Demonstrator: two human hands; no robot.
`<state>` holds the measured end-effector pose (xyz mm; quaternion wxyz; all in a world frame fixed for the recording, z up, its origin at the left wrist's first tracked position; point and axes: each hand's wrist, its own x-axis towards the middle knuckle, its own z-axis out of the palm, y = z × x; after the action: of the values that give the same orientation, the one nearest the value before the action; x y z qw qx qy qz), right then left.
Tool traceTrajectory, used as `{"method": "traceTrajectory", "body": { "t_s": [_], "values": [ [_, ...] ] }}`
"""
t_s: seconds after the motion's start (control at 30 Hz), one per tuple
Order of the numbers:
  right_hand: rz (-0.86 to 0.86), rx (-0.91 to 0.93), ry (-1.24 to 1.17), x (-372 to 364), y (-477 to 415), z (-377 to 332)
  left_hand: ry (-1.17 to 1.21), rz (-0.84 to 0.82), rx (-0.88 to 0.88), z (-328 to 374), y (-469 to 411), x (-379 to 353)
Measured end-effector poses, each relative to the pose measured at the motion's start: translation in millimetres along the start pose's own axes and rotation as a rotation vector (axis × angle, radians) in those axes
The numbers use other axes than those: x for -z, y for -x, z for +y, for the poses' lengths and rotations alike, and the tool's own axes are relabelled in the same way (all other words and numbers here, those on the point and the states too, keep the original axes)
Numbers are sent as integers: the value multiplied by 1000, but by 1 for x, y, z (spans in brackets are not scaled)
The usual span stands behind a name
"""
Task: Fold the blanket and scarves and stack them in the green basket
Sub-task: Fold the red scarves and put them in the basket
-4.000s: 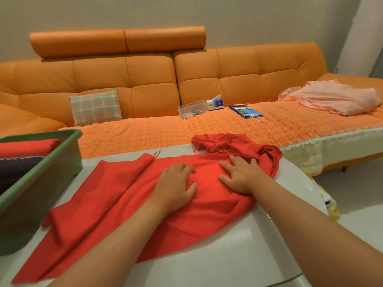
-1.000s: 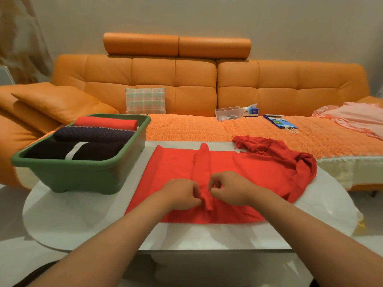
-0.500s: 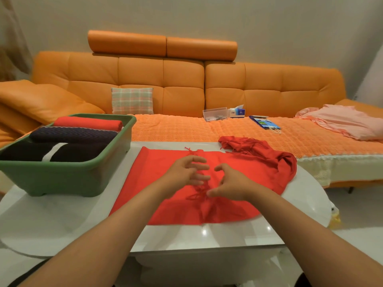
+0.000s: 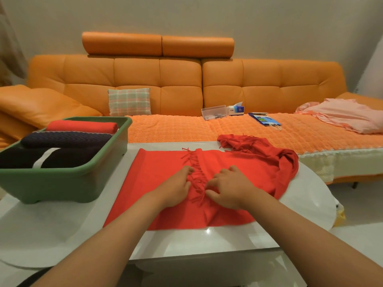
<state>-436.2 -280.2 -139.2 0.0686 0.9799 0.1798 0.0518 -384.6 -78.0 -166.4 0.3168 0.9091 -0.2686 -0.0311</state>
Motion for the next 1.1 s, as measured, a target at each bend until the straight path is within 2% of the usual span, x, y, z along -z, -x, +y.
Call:
{"method": "traceTrajectory", "body": {
  "t_s": [0.1, 0.2, 0.27, 0.33, 0.43, 0.5, 0.6, 0.73, 0.83, 0.93, 1.0, 1.07, 1.1],
  "values": [
    [-52, -229, 256, 4, -9, 11, -150, 25, -5, -11, -2, 10],
    [86, -303, 258, 4, -25, 15, -241, 84, 23, -24, -14, 20],
    [214, -241, 156, 1, -42, 14, -317, 102, 47, -33, -25, 26],
    [219, -78, 3, -3, -63, 8, -427, 84, 59, -42, -37, 30],
    [108, 160, -83, -11, -93, -9, -486, 72, 76, -54, -55, 32],
    [-16, 187, -68, -21, -110, -13, -494, 66, 89, -63, -66, 33],
    [-132, 79, 15, -31, -126, -1, -529, 14, 133, -76, -76, 35],
    [-133, -265, 295, -30, -133, 33, -519, -82, 279, -92, -80, 39],
    [-150, -465, 337, -26, -133, 52, -570, -84, 367, -97, -85, 42],
    [-63, -547, 313, -24, -135, 56, -683, -76, 464, -98, -93, 45],
    [61, -465, 258, -28, -139, 53, -767, -25, 527, -97, -97, 45],
    [135, -251, 120, -33, -143, 45, -751, -3, 570, -100, -98, 43],
    [118, -141, -6, -35, -145, 40, -703, -7, 587, -103, -98, 41]
  ]
}}
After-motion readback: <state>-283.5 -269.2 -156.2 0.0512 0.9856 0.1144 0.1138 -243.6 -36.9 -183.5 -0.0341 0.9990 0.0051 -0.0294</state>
